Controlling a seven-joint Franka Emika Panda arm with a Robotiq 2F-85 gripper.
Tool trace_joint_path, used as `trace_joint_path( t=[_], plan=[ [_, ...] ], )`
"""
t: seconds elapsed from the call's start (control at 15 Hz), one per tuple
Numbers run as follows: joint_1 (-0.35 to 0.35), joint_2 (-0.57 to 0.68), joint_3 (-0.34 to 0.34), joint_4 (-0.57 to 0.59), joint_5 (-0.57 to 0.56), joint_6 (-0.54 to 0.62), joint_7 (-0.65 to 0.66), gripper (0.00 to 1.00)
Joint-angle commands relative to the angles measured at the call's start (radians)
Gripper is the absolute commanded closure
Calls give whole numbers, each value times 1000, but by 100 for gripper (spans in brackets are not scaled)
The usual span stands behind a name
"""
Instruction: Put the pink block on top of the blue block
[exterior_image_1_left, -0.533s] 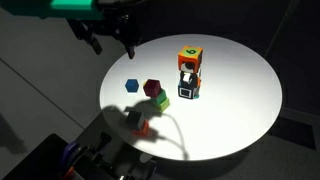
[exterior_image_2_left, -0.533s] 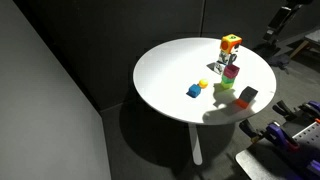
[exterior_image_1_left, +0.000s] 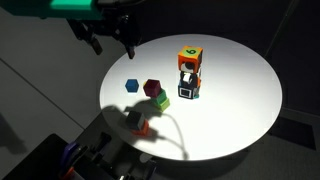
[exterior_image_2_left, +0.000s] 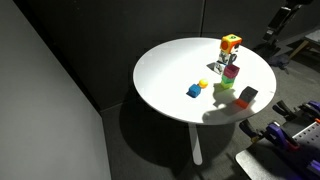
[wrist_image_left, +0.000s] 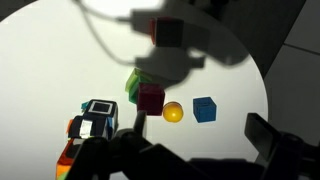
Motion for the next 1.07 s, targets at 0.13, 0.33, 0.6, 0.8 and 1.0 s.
trace_joint_path(
  t=[0.13,0.33,0.6,0.8,1.0],
  plan=[
    [-43,35,73,43,-59,71,93,0],
    [-65,66,134,55,-145,158,189,0],
    [-81,136,202,83,-261,227,304,0],
    [-81,199,228,126,-309,208,367,0],
    [-81,271,238,180,-337,178,427,0]
  ],
)
